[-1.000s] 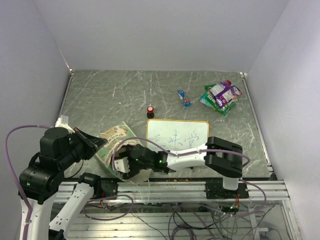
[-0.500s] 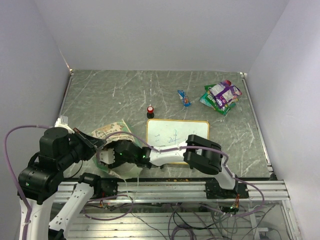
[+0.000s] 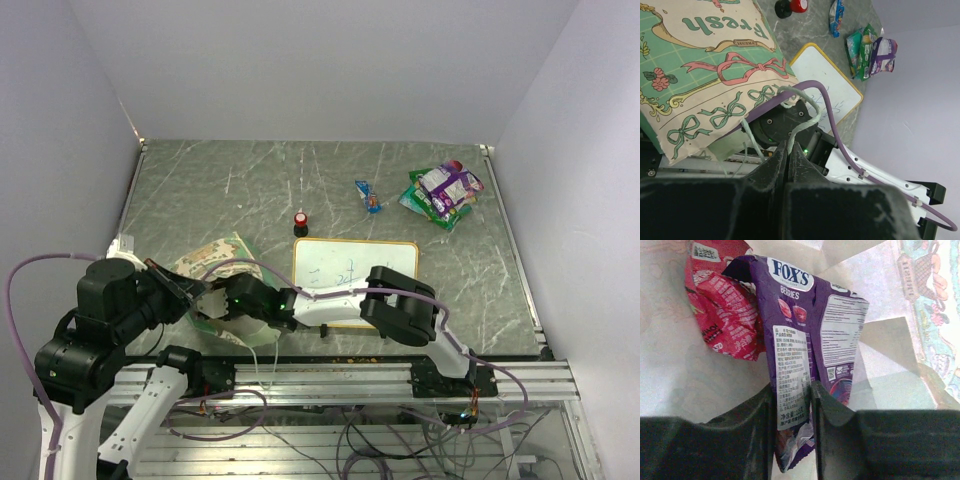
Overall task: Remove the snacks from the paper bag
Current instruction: Take out the snack from the paper bag.
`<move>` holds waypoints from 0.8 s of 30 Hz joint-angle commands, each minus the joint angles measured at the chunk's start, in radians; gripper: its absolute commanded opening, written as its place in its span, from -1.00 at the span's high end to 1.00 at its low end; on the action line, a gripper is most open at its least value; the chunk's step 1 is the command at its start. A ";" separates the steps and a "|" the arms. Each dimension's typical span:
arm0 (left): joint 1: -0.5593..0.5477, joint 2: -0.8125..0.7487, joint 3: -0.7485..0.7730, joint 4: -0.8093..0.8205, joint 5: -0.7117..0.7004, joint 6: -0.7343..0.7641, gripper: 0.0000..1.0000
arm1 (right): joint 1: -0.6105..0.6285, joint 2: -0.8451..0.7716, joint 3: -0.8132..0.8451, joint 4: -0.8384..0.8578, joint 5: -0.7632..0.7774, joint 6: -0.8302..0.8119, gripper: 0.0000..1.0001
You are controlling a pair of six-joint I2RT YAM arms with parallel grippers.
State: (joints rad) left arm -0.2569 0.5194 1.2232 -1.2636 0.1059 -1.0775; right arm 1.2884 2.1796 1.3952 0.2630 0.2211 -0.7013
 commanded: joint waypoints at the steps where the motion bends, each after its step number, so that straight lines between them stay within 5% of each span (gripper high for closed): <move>1: 0.002 -0.004 0.013 -0.020 -0.008 0.013 0.86 | -0.018 0.005 0.055 -0.001 0.038 -0.021 0.48; 8: 0.002 0.027 0.043 -0.033 -0.026 0.034 0.86 | -0.020 -0.024 0.097 -0.032 0.020 -0.006 0.98; 24: 0.002 0.084 0.054 0.020 -0.020 0.046 0.86 | -0.016 -0.282 -0.134 -0.034 -0.161 0.270 1.00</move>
State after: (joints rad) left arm -0.2569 0.5762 1.2495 -1.2629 0.0860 -1.0546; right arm 1.2755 1.9945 1.3056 0.1818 0.1120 -0.5285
